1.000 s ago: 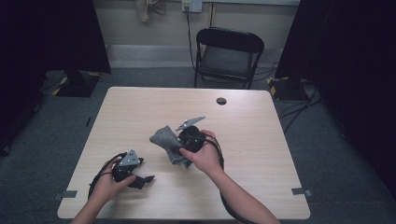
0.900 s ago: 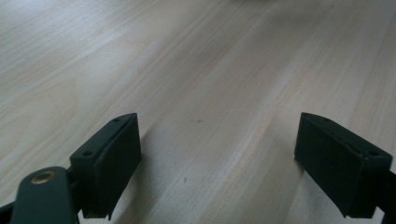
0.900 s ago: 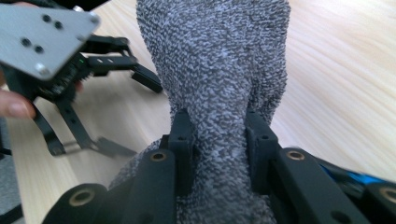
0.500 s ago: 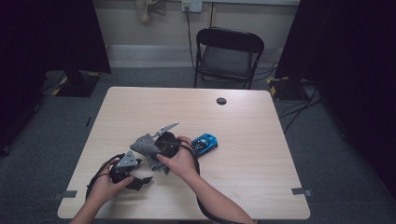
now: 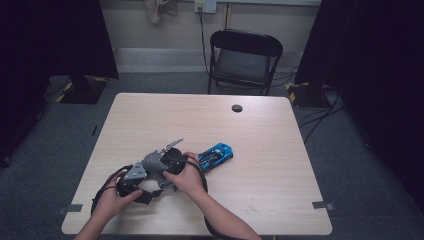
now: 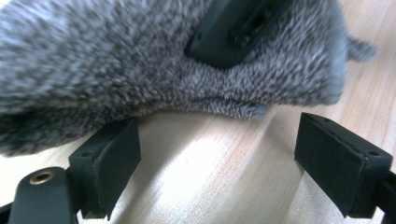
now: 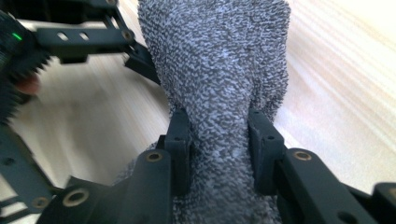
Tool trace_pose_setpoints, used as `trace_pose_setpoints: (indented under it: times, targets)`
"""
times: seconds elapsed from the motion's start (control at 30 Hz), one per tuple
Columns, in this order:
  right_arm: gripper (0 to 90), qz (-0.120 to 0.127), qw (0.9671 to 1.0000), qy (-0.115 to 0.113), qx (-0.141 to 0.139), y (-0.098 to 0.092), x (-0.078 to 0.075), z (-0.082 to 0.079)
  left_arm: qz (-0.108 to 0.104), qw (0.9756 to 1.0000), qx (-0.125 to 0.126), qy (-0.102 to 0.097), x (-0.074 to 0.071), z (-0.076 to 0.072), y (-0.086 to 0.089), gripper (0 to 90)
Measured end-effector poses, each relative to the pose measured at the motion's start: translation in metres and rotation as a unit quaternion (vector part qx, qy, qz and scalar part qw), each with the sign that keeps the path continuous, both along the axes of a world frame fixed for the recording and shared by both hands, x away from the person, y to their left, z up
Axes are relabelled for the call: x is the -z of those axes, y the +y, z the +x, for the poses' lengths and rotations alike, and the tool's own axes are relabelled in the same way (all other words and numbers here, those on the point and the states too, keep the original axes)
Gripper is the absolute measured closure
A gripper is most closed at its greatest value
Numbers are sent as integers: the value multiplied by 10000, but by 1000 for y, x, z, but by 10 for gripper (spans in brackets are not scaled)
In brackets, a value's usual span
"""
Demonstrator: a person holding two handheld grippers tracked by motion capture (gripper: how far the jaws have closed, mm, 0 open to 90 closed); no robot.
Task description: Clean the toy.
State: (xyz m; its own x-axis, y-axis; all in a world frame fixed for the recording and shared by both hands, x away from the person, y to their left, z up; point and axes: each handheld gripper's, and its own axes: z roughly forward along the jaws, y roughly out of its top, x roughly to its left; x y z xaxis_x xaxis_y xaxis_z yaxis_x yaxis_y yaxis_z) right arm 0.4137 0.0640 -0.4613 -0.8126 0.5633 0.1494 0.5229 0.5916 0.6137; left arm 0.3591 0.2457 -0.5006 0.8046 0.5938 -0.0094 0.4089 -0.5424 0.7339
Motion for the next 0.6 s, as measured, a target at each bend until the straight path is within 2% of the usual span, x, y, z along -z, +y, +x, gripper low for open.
trace_pose_setpoints:
  times: [0.23,0.33,0.47,0.57,0.6]
  targets:
    - [596,-77,9998,-147,-134,-4,10,-1,8,10000,-11,-2,0,0,0,138]
    - [503,-61,9997,-143,-169,-5,11,-1,9,10000,-8,-2,0,0,0,137]
    - [391,-18,9995,-161,-281,-5,8,-3,6,10000,-10,-1,0,0,0,137]
    - [362,-19,9993,-197,-309,-6,4,-5,8,10000,-8,-1,0,0,0,136]
    - [342,3,9989,-244,-402,-7,0,-7,9,10000,-8,-1,0,0,0,137]
